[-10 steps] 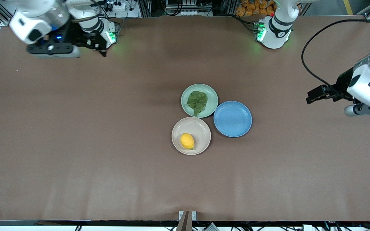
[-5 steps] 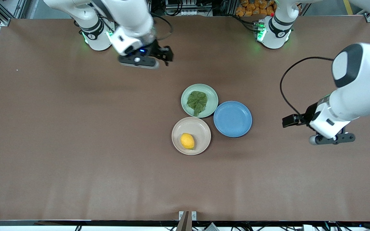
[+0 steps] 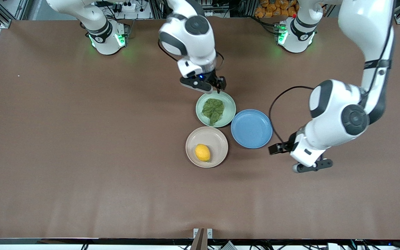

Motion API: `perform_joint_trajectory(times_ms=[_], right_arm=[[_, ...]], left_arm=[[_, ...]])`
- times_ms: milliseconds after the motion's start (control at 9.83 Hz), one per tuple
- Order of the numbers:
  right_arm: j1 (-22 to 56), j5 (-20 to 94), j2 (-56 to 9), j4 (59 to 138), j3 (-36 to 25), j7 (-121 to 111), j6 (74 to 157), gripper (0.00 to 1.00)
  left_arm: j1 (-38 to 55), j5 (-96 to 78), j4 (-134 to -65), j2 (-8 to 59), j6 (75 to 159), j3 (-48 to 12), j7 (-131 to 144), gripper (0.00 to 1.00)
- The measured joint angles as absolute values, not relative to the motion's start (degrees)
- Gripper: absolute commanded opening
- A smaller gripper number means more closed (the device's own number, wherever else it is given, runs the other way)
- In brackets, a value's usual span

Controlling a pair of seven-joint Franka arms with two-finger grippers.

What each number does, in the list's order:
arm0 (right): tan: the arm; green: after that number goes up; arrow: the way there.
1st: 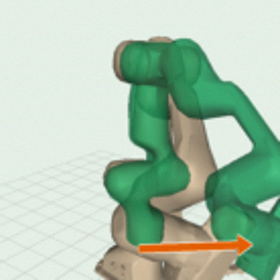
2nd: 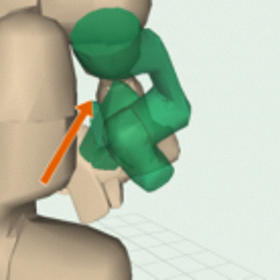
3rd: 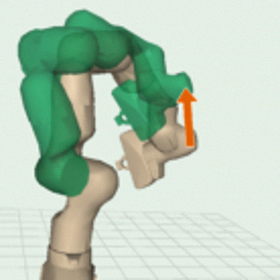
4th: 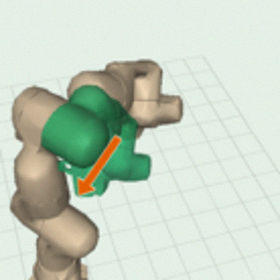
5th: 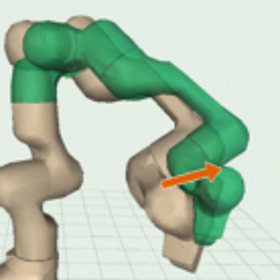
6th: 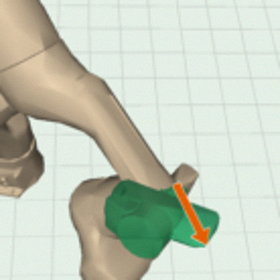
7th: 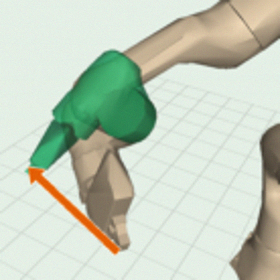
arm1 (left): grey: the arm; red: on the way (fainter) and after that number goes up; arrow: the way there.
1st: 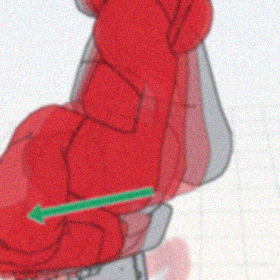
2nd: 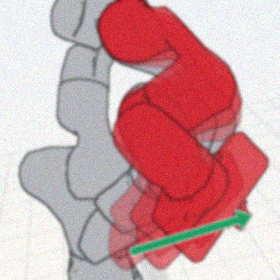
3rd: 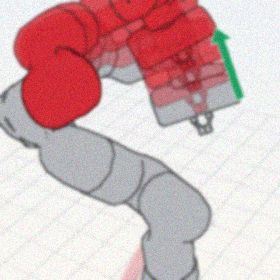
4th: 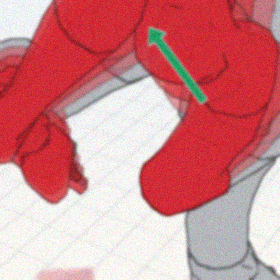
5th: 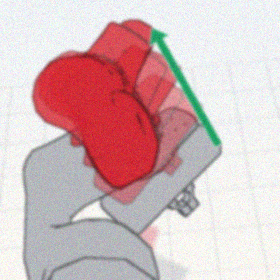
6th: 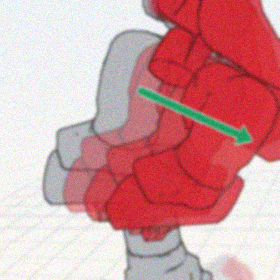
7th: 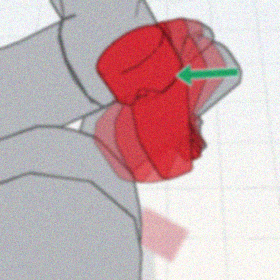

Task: Pick lemon and lettuce from plates
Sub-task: 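Move the right gripper to the lettuce while the left gripper reaches the lemon, then close the right gripper on the lettuce while the left gripper lowers to the lemon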

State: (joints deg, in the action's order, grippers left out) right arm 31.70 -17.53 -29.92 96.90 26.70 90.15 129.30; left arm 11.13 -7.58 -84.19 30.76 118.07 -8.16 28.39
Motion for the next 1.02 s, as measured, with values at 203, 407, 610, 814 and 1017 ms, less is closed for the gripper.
perform_joint_trajectory(times_ms=[203, 407, 610, 814, 1017], right_arm=[[32.82, -24.75, -35.64, 96.34, 26.64, 94.82, 131.22, 0.99], [33.04, -27.55, -39.27, 94.74, 25.64, 95.39, 132.65, 0.92], [34.82, -28.12, -42.79, 91.58, 22.03, 96.20, 134.54, 0.89], [36.63, -28.24, -46.21, 87.73, 20.06, 96.47, 134.68, 0.84], [37.84, -28.26, -48.40, 84.86, 19.17, 96.61, 134.68, 0.75]], left_arm=[[12.96, -10.30, -82.12, 33.47, 119.50, -8.19, 34.77, 1.00], [15.01, -14.34, -81.04, 35.57, 120.31, -8.19, 39.31, 1.00], [16.85, -18.63, -80.96, 36.59, 120.45, -8.20, 42.05, 1.00], [18.75, -20.07, -80.95, 38.14, 120.86, -8.20, 42.50, 1.00], [20.58, -20.11, -80.94, 39.99, 124.20, -8.22, 42.58, 1.00]])
